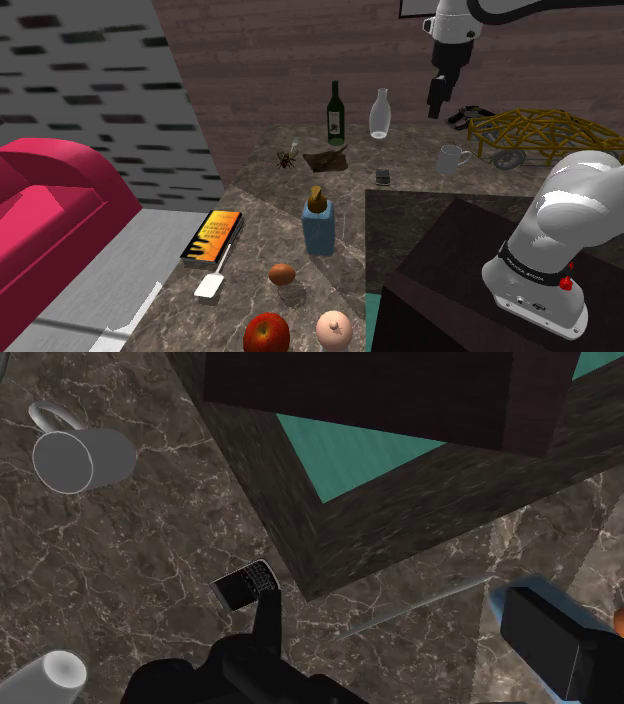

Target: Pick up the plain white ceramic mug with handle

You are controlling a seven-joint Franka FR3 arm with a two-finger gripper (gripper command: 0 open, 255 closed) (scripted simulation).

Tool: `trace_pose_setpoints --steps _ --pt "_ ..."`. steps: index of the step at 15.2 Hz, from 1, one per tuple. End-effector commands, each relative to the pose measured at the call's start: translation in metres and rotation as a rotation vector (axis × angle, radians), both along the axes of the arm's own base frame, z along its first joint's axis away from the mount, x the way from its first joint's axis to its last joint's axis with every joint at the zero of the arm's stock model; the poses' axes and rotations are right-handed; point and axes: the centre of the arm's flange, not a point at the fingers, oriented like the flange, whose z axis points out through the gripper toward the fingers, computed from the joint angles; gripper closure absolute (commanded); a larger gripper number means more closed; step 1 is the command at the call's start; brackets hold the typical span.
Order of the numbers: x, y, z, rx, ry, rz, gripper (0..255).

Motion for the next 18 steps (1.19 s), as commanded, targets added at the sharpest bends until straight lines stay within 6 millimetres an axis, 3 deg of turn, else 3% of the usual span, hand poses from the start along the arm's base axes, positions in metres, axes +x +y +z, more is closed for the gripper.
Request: trace_pose_setpoints --steps 1,18 --pt "0.000 0.000 0.000 0.000 0.000 0.000 0" --pt "0.014 -0.179 -0.145 0.055 -0.027 -0.023 0"
